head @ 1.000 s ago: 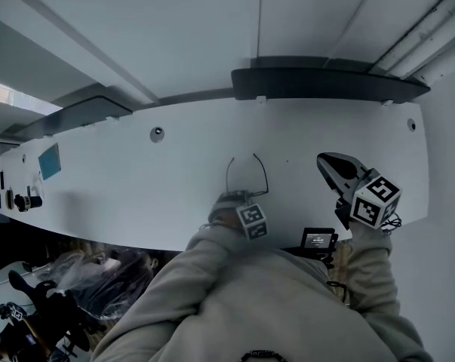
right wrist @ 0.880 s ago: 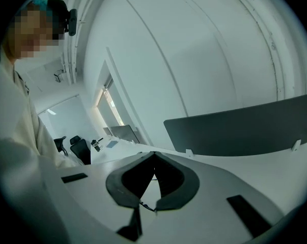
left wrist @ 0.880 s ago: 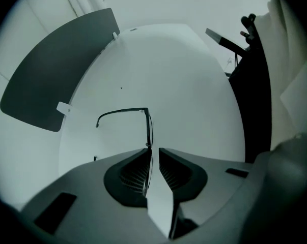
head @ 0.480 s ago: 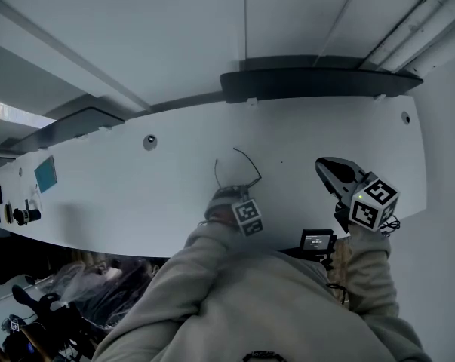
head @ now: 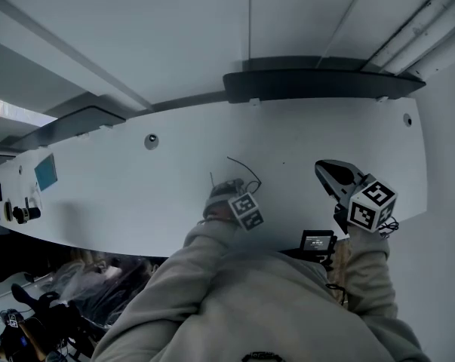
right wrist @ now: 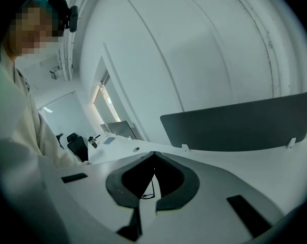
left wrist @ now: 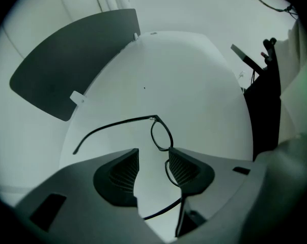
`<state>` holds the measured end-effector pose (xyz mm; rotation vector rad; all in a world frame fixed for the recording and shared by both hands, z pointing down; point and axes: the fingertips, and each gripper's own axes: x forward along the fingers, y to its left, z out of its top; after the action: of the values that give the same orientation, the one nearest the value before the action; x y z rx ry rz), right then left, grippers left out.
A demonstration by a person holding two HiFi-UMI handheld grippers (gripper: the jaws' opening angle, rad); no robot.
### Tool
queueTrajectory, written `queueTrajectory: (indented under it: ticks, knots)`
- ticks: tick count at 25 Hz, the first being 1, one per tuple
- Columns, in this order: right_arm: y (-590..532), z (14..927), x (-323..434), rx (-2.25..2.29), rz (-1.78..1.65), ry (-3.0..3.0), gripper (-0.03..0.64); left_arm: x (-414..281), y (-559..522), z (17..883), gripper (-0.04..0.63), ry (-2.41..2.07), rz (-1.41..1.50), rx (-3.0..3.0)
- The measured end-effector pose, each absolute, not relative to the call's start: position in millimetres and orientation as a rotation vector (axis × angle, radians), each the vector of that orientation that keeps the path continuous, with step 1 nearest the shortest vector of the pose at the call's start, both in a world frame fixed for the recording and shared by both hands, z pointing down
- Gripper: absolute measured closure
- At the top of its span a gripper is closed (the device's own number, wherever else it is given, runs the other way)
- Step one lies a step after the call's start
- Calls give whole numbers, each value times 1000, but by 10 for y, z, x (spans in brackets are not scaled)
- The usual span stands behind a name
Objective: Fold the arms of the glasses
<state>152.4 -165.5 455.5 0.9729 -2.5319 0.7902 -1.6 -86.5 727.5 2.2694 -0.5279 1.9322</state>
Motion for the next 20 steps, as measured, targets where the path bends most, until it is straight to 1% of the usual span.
queueTrajectory:
  ticks: [5,12,16,20]
  knots:
    - [-1656,4546,1540,967,782,-2530,598,83,-777,7311,404,-433,1962,2261]
    - [-1652,4594,1672,976,792,-2536,598,77,-662,7041,404,-497,1845,2298]
    - [-1555,4615,1440,843,686,-2594,598,170,-512,6843,405,-472,1659,2346]
    - [-1236,5246,921,542,401,-2491,597,256,-302,6440,405,-466,1415,2383]
